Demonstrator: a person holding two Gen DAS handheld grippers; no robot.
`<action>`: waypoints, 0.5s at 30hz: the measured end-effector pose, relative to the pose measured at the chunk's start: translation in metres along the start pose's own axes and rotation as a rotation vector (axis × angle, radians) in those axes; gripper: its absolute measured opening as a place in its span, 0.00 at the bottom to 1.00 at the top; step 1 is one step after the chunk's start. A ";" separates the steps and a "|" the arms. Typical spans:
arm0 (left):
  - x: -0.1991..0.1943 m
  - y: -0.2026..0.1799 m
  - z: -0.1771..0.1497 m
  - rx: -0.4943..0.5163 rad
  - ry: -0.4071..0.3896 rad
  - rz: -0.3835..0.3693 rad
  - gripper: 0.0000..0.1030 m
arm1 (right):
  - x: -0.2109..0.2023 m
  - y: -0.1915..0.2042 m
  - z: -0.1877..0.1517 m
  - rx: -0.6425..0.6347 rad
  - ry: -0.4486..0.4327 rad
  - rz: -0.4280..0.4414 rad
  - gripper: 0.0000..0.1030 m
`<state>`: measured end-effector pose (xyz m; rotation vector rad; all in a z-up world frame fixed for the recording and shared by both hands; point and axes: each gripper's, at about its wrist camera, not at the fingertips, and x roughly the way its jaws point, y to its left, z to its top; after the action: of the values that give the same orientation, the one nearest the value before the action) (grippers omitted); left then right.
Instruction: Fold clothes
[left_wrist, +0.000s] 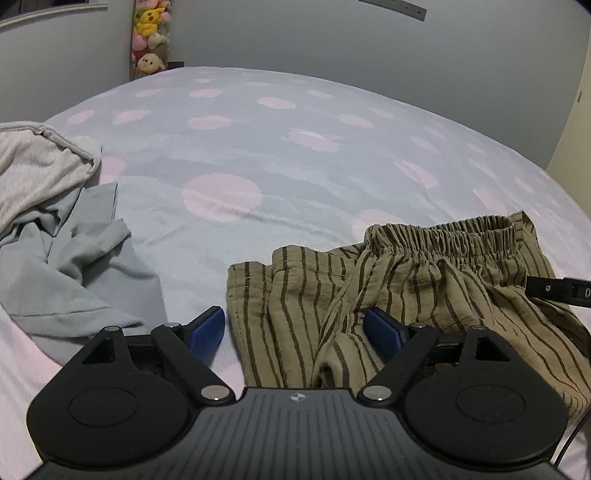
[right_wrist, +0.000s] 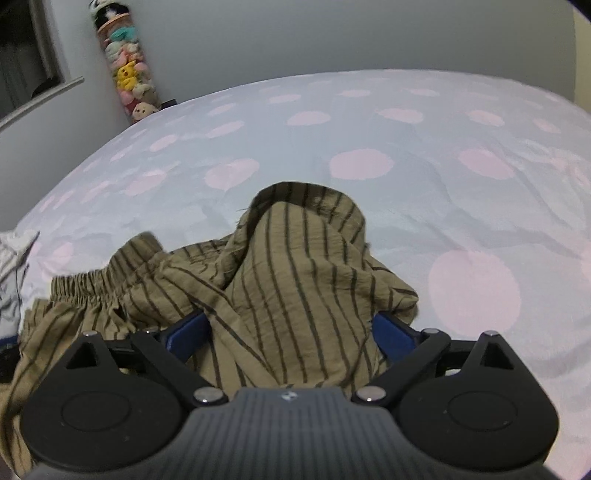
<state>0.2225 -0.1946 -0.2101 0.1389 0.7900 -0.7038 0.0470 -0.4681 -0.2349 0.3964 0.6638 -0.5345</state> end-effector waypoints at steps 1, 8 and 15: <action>0.000 -0.002 -0.001 0.007 -0.003 0.004 0.75 | -0.001 0.004 -0.002 -0.023 -0.007 -0.005 0.77; -0.004 -0.012 -0.001 0.067 -0.020 -0.084 0.20 | -0.012 0.027 -0.012 -0.103 -0.047 -0.002 0.13; -0.031 -0.014 0.007 0.040 -0.115 -0.111 0.04 | -0.057 0.038 -0.006 -0.089 -0.136 0.005 0.08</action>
<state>0.2030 -0.1915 -0.1819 0.0906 0.6773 -0.8259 0.0282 -0.4158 -0.1946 0.2755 0.5529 -0.5203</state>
